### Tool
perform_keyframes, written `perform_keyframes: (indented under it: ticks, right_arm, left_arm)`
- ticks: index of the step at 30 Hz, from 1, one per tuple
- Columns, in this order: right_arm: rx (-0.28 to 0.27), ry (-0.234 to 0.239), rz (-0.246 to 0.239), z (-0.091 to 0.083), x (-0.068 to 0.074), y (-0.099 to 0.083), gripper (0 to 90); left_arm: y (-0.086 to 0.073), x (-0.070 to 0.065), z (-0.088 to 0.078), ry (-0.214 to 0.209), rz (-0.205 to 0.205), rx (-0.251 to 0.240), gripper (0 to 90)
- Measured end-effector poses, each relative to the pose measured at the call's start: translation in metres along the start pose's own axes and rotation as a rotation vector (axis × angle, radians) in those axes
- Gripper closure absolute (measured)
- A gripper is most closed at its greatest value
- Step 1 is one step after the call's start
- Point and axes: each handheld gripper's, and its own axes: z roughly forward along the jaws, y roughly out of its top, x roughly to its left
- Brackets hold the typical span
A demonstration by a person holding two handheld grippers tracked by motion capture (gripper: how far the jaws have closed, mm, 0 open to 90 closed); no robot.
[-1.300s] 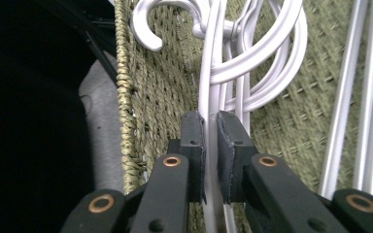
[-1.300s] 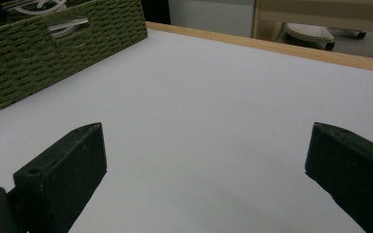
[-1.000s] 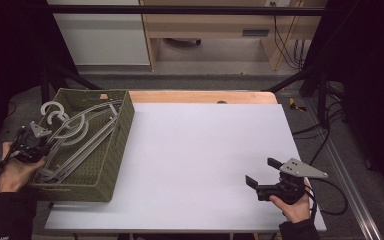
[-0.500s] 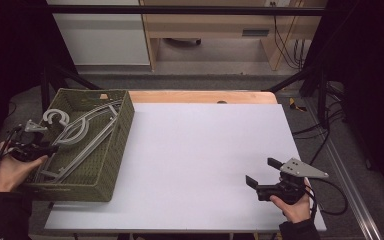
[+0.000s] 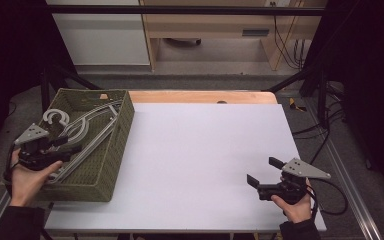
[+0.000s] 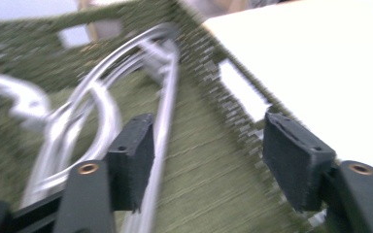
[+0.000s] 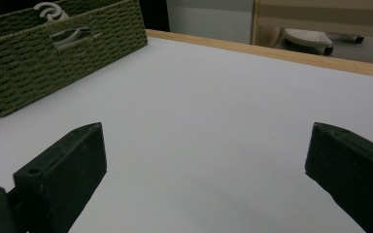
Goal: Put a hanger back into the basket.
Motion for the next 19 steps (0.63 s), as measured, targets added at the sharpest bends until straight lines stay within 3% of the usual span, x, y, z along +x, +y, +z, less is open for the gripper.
perform_keyframes:
  ticks: [6, 11, 19]
  right_arm:
    - [-0.006, 0.004, 0.001, 0.000, 0.000, 0.000, 1.5]
    - [-0.011, -0.003, 0.008, 0.000, -0.001, 0.000, 1.6]
    - [-0.014, 0.000, 0.011, 0.001, -0.001, 0.000, 1.6]
  left_arm:
    - [-0.002, -0.038, 0.004, -0.087, -0.008, -0.097, 22.2]
    - [-0.009, -0.065, 0.011, -0.146, -0.015, -0.133, 14.7]
    - [-0.017, -0.088, 0.019, -0.196, 0.004, -0.162, 12.5]
